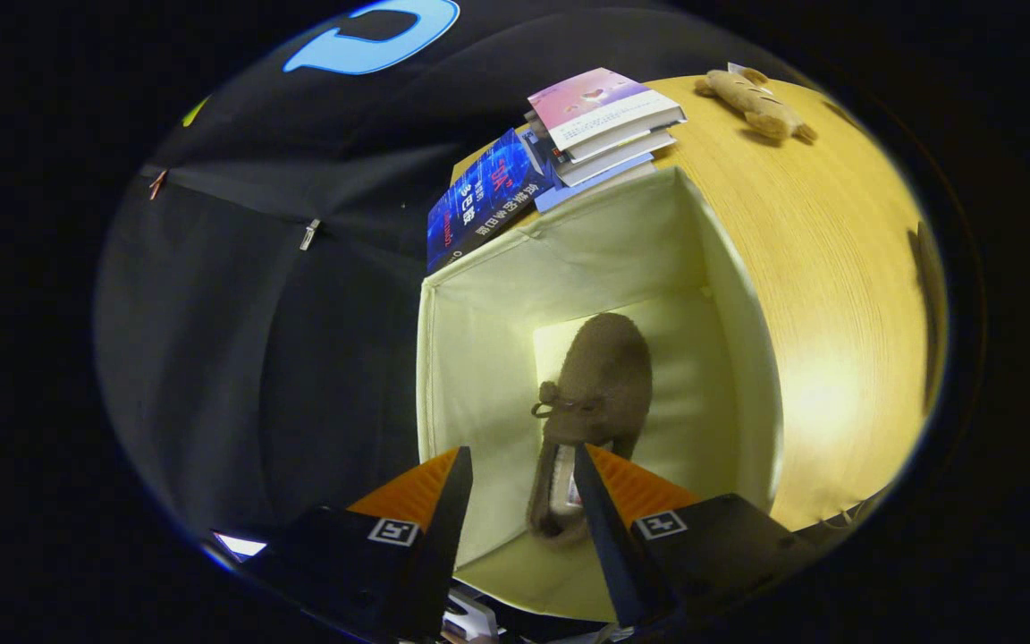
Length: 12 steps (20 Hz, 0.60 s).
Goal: Open the storage box then place both shoes into the box .Put the left shoe in first, then the right shoe, with the right side of both shoes facing outward in a uniform manner.
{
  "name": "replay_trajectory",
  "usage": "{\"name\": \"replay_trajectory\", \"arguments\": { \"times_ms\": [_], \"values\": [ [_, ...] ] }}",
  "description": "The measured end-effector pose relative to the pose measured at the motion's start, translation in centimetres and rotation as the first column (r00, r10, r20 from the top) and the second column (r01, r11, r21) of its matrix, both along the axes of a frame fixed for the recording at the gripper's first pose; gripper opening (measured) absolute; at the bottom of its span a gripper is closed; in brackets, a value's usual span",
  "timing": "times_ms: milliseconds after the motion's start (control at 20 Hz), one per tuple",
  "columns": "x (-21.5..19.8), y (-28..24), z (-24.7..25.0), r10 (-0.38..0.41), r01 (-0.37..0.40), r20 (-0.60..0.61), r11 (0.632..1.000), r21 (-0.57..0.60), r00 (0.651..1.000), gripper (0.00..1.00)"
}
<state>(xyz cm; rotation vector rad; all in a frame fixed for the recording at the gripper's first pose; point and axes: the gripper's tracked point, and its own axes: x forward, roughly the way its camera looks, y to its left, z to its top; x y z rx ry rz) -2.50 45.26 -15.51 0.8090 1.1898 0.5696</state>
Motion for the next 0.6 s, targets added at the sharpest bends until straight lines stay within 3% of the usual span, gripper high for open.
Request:
{"name": "replay_trajectory", "arguments": {
  "times_ms": [150,250,600],
  "values": [
    [-0.1,-1.5,1.7,0.006,-0.007,0.046,1.000,0.021,0.999,0.88],
    [0.0,-3.5,3.0,-0.001,-0.002,0.091,1.000,0.029,0.996,0.93],
    [0.7,-14.7,5.6,-0.029,0.036,0.268,0.999,-0.021,0.963,0.93]
  ]
}}
